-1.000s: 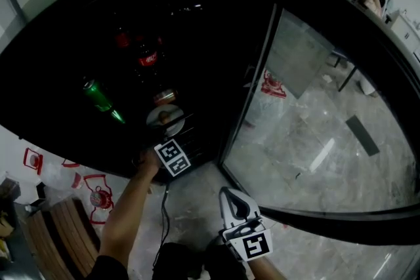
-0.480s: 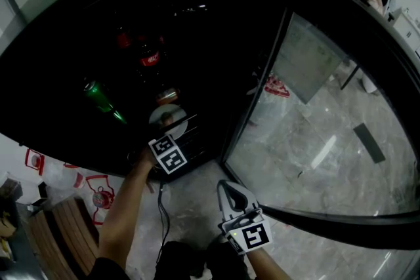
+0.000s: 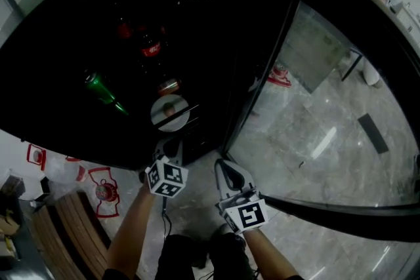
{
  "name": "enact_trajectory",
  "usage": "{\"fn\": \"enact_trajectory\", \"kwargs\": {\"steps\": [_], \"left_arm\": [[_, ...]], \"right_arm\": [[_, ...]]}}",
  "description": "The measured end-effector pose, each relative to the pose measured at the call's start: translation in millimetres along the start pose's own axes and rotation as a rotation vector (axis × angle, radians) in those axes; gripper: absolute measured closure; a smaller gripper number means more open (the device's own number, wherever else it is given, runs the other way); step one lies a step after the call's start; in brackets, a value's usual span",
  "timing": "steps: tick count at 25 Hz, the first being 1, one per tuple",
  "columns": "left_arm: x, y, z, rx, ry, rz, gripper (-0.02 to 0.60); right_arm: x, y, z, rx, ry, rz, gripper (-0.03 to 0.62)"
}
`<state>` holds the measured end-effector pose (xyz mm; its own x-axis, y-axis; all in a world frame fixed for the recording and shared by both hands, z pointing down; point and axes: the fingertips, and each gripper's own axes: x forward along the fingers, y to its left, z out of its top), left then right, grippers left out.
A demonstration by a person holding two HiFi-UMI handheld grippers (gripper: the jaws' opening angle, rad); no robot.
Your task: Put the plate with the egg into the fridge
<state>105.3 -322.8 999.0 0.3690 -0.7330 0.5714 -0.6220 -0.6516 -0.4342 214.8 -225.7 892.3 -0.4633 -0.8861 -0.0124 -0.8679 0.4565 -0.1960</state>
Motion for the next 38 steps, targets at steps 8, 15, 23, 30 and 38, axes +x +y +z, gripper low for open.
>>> {"fn": "enact_trajectory", "kwargs": {"steps": [8, 15, 23, 30, 38], "left_arm": [[-145.9, -8.7, 106.4, -0.371, -0.33, 0.017, 0.572], [-293.9, 35.4, 214.8, -0.47, -0.381, 0.043, 0.572], [-401.9, 68.4, 286.2, -0.488, -0.447, 0.053, 0.572], [-434.1, 81.9, 295.4, -0.488, -0.473, 0.068, 0.572], [-441.3, 93.7, 291.2, -0.503, -0.473, 0.093, 0.572]], "right_arm": [[-13.8, 36.7, 83.1, -0.01, 0.096, -0.004, 0.588], [-38.5, 102.0, 239.9, -0.053, 0.086, 0.027, 0.588], [-65.7, 155.3, 340.8, -0.086, 0.045, 0.047, 0.588], [-66.8, 183.7, 370.8, -0.104, 0.009, 0.073, 0.588], [-63.3, 194.8, 371.7, -0.134, -0.025, 0.09, 0.588]]}}
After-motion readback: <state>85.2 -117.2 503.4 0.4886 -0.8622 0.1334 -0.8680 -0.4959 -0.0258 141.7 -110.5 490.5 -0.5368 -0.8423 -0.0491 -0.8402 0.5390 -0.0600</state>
